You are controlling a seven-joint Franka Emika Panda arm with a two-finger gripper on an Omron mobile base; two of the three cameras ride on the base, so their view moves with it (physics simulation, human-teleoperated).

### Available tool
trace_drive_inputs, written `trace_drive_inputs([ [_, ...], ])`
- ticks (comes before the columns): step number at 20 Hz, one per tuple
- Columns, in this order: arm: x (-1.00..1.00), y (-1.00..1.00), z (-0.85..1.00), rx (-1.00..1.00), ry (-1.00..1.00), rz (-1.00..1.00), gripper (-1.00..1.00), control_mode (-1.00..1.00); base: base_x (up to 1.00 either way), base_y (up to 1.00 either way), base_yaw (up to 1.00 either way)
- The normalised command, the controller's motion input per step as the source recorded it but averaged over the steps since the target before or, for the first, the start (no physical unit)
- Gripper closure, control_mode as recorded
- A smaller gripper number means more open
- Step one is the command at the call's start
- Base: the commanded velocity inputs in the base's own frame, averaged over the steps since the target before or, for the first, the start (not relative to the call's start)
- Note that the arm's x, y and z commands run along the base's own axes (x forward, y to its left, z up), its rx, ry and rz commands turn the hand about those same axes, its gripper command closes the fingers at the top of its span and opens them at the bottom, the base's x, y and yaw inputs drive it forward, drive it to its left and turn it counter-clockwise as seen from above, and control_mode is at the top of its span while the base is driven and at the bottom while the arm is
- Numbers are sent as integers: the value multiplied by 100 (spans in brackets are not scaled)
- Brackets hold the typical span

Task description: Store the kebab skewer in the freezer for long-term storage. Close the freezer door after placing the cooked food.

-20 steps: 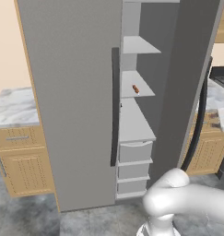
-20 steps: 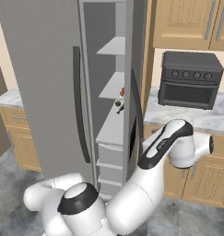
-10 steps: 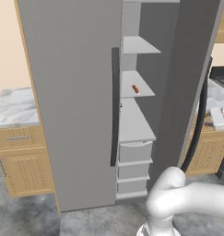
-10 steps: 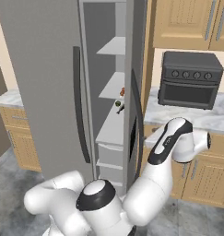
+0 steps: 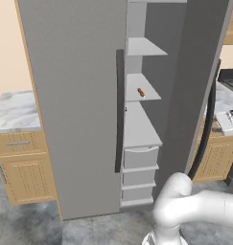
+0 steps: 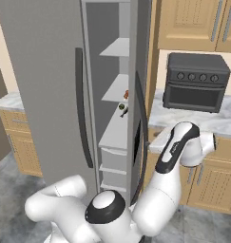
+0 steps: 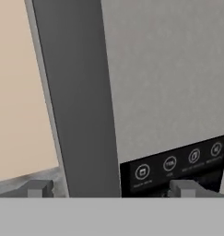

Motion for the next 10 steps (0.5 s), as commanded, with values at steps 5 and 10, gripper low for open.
trace_drive_inputs([
  [5,0,40,-1,0,6,12,-100,-100,0,0,0],
  [10,0,35,-2,0,8,9,-100,-100,0,0,0],
])
